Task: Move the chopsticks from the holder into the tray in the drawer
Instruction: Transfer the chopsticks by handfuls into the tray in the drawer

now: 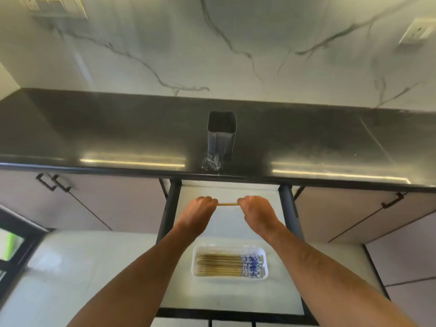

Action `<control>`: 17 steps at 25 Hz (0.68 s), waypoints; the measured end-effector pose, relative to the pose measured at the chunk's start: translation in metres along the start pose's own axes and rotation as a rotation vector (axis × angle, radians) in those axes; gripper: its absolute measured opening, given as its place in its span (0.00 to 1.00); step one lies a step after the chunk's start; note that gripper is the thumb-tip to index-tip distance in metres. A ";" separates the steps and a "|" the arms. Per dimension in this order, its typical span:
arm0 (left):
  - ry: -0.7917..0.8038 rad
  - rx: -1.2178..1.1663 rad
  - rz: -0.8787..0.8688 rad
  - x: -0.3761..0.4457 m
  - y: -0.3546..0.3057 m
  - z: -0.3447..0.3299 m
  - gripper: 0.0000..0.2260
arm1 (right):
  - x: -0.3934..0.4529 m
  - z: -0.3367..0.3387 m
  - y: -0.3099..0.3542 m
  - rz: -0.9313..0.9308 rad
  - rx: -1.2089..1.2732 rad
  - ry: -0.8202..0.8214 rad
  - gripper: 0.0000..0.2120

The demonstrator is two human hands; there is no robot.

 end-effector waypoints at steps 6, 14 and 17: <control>0.152 -0.058 0.005 -0.048 -0.030 -0.079 0.11 | -0.055 -0.094 0.002 0.002 0.024 0.147 0.16; 0.286 -0.102 0.024 -0.074 -0.048 -0.149 0.13 | -0.080 -0.159 0.002 0.012 0.040 0.251 0.15; 0.323 -0.108 0.030 -0.074 -0.048 -0.164 0.13 | -0.083 -0.175 0.004 0.005 0.057 0.265 0.16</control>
Point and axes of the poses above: each hand's wrist, its own x-axis towards the middle knuckle, its own z-axis out of the back of the hand, y = z × x, the point moved 3 cm from there along x, towards the middle knuckle, and after that the axes turned 9 degrees about -z, right-handed, at the moved point
